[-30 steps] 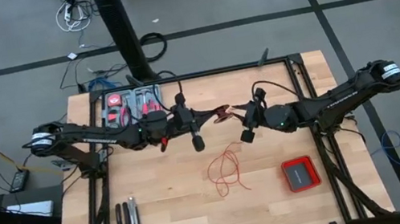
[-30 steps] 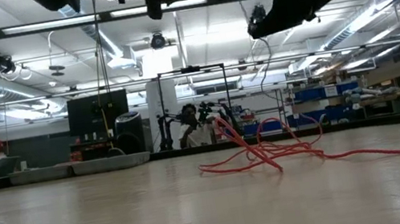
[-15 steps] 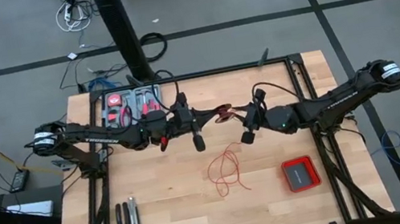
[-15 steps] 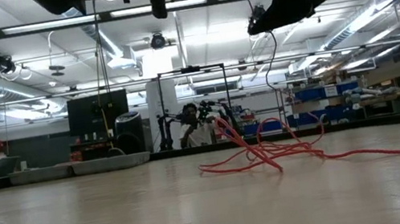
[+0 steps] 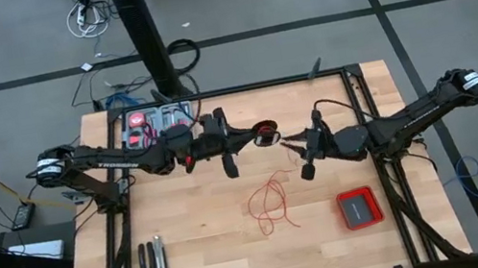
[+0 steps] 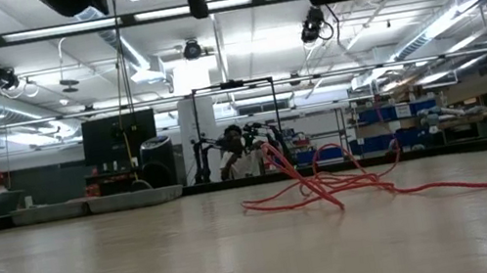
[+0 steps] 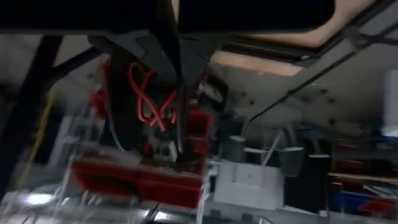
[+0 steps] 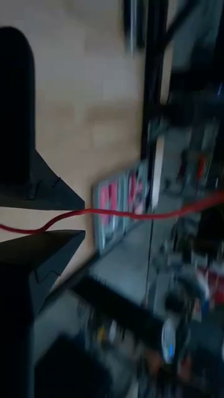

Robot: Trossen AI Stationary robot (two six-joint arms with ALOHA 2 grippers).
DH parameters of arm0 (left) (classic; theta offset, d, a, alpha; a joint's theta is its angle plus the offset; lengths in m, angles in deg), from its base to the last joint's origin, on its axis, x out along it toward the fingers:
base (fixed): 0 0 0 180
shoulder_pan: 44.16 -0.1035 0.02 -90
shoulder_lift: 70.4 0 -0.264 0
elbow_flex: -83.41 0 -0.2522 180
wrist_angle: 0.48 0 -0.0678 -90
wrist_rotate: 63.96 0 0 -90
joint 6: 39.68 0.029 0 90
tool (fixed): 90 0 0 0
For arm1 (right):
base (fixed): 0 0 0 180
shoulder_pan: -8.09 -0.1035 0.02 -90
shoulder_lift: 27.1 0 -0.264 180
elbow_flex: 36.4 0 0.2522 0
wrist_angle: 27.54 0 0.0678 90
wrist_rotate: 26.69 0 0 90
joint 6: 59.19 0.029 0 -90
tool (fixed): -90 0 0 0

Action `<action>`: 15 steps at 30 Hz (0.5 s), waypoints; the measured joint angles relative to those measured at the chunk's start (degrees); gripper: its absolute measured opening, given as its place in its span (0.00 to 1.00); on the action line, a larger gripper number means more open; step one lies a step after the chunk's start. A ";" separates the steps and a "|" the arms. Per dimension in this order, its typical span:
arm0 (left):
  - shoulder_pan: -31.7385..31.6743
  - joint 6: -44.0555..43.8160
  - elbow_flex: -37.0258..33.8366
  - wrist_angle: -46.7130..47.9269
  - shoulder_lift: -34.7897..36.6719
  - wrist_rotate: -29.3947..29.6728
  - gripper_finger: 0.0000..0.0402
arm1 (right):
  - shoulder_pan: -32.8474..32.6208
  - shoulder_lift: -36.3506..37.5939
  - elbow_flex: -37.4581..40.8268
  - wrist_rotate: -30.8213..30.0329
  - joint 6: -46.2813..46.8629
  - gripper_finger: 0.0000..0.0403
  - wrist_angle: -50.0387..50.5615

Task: Coil cords
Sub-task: Coil the red wire onto the spool

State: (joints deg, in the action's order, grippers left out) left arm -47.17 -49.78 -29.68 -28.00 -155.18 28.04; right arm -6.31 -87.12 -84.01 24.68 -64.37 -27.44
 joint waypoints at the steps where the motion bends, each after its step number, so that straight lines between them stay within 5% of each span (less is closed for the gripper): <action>1: -0.86 -2.11 0.00 0.50 0.51 -2.43 0.00 | -0.27 0.12 0.00 1.96 0.61 0.15 0.07; 9: -9.04 -8.70 -0.02 0.55 0.75 -32.81 0.00 | -0.84 0.17 0.00 9.00 4.98 0.14 0.06; 15: -12.67 -11.31 -0.02 -1.20 0.73 -44.38 0.00 | 0.03 0.15 2.15 10.46 6.13 0.14 -1.51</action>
State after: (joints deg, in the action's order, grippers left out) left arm -59.85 -61.09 -29.70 -29.20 -154.45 -16.34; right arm -6.27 -86.98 -81.86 35.14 -58.25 -28.95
